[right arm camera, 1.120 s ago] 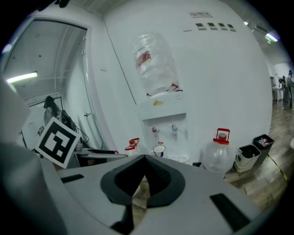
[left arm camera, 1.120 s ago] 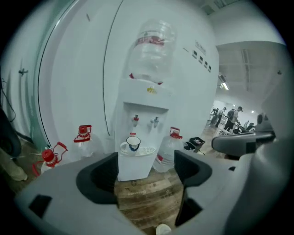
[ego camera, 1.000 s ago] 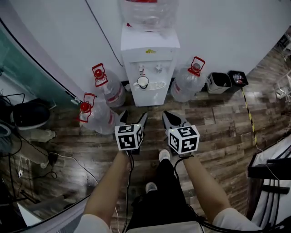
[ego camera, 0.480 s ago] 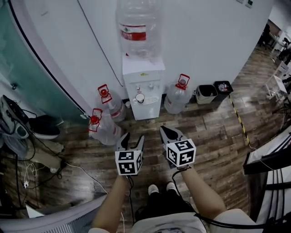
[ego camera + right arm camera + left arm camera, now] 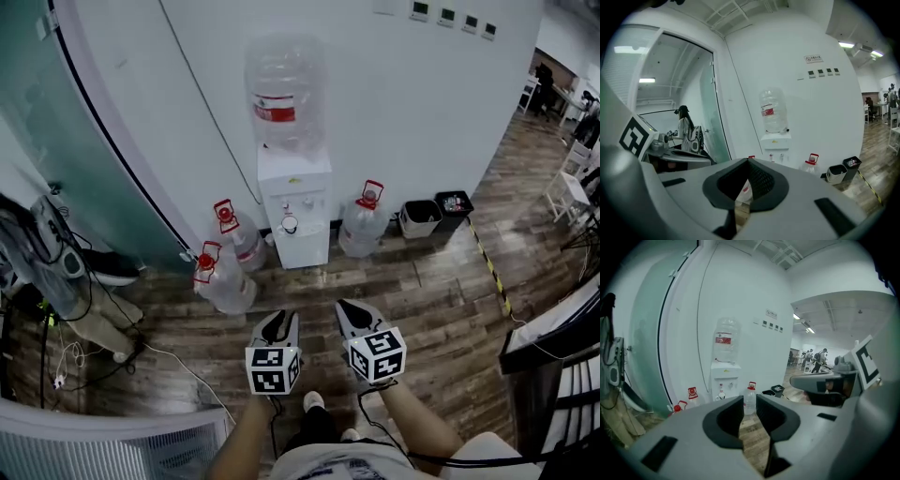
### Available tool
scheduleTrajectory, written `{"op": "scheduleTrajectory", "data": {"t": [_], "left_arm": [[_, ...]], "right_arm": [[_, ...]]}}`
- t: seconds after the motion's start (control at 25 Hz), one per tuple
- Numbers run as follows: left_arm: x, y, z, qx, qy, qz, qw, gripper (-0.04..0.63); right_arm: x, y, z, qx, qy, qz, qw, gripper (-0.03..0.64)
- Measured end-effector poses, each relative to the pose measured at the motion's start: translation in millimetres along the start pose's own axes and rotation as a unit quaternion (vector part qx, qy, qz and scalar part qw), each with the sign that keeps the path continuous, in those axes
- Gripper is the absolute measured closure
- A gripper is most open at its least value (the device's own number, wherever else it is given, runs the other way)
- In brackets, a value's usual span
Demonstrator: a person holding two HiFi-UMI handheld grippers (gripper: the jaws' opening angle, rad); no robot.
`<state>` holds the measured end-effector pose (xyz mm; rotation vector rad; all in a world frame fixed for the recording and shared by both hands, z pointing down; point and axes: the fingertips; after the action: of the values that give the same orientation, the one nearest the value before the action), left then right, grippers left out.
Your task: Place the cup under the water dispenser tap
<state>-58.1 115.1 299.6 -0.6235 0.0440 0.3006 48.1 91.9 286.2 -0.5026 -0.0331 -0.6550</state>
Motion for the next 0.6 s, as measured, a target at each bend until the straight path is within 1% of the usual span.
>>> {"op": "scheduleTrajectory", "data": {"t": [0.08,0.2,0.36,0.44,0.6], "left_arm": [[18,17,4,0.004,0.004,-0.001,1.0,0.474],[43,39,7,0.01,-0.002,-0.005,0.9999,0.489],[77,70,16,0.019,-0.008,-0.008,0.9998,0.511],[94,85,24,0.02,-0.006,-0.007,0.9998,0.526],[112,109,37,0.023,-0.014,-0.027,0.9993,0.543]], "right_arm": [[-1,25,7,-0.001,0.005,-0.001,1.0,0.597],[-2,58,14,0.001,0.006,-0.003,1.0,0.597],[-10,104,18,0.022,-0.009,-0.01,1.0,0.597],[-16,125,20,0.026,-0.005,-0.014,1.0,0.597],[-28,157,22,0.035,0.002,-0.026,0.999,0.597]]}}
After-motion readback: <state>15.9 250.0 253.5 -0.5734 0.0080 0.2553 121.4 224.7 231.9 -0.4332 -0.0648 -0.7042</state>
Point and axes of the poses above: the fingertips, and each gripper's own axes: y backward along the fingers, x to its right, z out of its underside, and after that the axes turned 8 degrees about -x, right-handed
